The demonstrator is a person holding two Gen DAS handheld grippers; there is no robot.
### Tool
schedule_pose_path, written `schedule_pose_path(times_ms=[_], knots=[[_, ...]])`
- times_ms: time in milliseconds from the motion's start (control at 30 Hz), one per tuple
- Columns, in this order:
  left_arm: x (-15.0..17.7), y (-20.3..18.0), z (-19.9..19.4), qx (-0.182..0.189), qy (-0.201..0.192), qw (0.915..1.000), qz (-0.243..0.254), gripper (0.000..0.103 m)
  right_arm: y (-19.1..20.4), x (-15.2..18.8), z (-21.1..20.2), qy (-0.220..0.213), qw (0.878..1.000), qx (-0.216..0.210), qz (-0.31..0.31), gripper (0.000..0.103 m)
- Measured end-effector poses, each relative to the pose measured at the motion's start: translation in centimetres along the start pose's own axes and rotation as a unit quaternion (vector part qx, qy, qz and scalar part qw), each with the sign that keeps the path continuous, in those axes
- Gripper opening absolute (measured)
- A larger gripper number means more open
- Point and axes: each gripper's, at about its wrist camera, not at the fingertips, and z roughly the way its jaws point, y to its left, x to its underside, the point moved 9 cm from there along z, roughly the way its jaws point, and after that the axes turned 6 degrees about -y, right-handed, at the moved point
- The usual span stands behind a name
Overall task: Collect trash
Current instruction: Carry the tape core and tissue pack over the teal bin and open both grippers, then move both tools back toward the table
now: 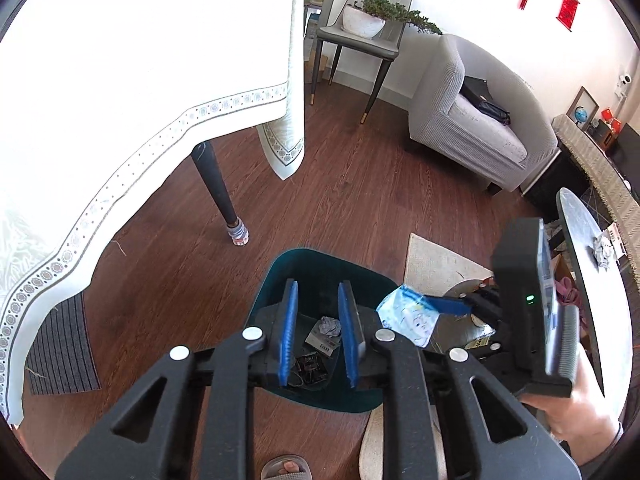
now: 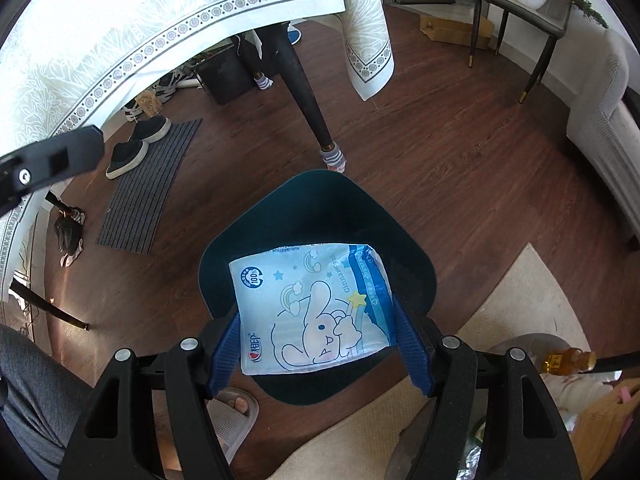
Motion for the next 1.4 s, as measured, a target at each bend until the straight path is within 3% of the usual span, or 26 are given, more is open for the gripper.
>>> schedule_pose_path(times_ms=[367,633,1400], knots=[[-2.3,-3.2,-3.5,0.002,-0.054,0.9972,0.053,0.018,0.8,1.5,2.4,0.022,1.0,0.013,-0.018,0.083],[-3.0,-5.0,-4.1,0.013,-0.068,0.9956,0.063,0.018,0.2,1.3,1.0,0.011,1.0,0.017,-0.02,0.083],[-3.7,-12.7,-6.0,0.057,-0.094,0.9906,0.081,0.018,-5.6,-0.4,-12.7,-0.112,0.99,0.079,0.01,0.083]])
